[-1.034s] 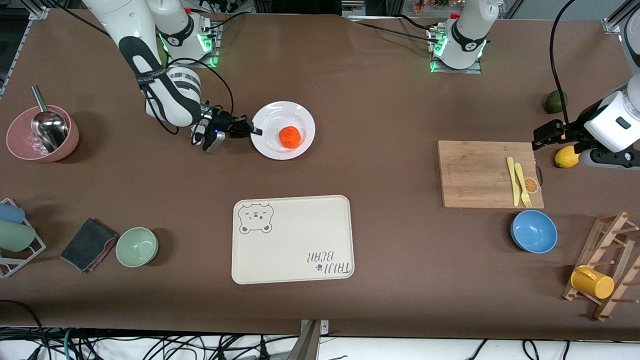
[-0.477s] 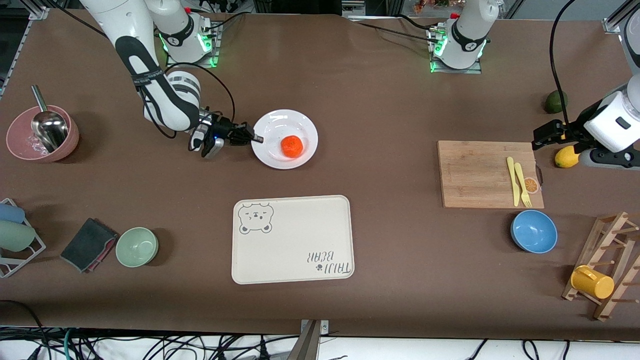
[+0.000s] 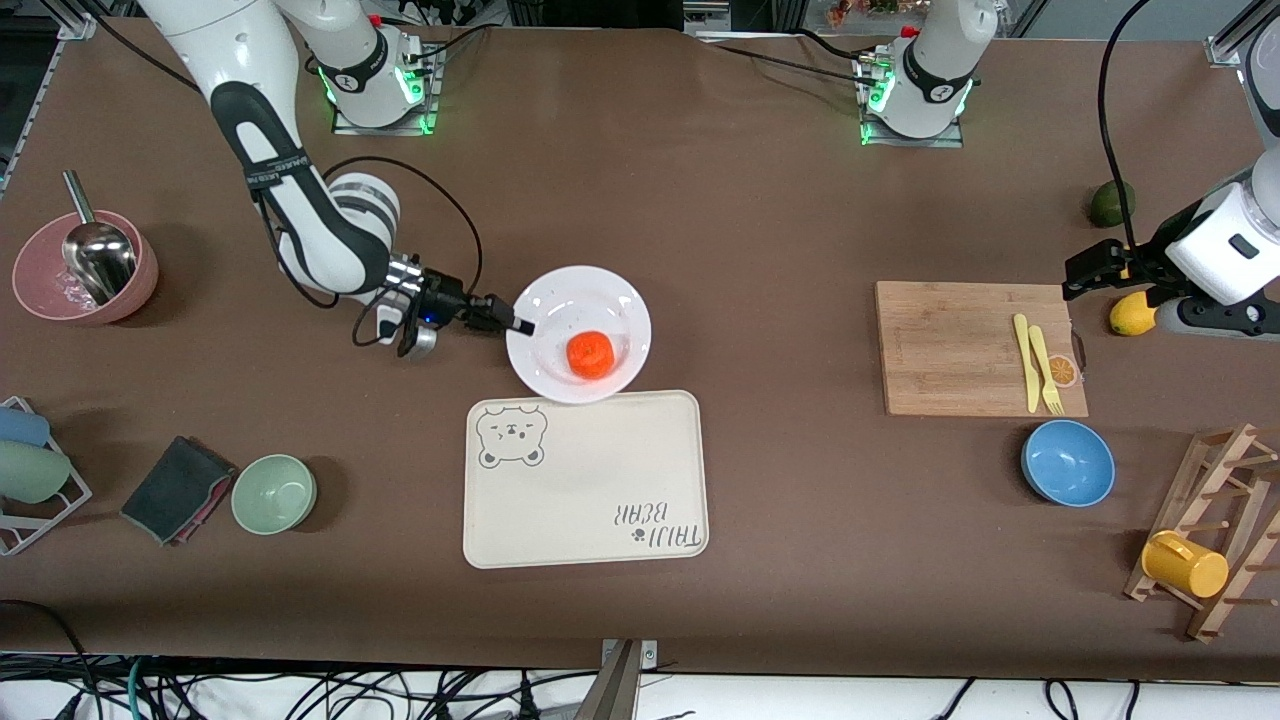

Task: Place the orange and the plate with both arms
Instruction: 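Slide the plate with the right gripper onto the bear placemat, then open the right gripper and release the plate rim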

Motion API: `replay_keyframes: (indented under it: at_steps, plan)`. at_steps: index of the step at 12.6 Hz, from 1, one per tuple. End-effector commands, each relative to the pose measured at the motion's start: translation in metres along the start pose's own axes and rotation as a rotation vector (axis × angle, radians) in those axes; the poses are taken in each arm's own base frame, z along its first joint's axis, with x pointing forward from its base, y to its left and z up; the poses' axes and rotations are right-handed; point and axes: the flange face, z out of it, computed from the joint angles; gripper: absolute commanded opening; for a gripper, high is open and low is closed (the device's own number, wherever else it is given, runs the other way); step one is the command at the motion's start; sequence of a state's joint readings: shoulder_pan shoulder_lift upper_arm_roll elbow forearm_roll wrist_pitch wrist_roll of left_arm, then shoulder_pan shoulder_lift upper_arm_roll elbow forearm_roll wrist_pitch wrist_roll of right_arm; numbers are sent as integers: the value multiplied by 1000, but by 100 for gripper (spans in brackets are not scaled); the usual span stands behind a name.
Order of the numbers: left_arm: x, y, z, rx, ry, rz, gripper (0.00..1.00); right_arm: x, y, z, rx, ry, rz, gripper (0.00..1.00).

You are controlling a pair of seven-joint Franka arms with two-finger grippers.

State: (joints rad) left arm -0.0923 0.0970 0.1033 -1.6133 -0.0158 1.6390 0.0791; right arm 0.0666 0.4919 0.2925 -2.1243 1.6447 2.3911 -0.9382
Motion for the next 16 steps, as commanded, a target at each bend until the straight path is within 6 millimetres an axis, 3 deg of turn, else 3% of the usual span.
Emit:
replay_keyframes:
  at_steps: [1,3,8,13,16]
  plan:
    - [-3,1,-3,15,-5,16,100,75,-4,20,11,4,50,0]
    - [-3,3,-3,15,-5,17,100,109,-1,18,-18,-2,73,0]
    - [-3,1,-4,15,-4,13,100,148,18,35,-7,20,88,0]
    - [-3,3,-3,15,-5,16,100,150,43,49,-51,-8,44,0]
    - [-3,3,-4,15,-4,16,100,152,44,46,-52,-2,47,0]
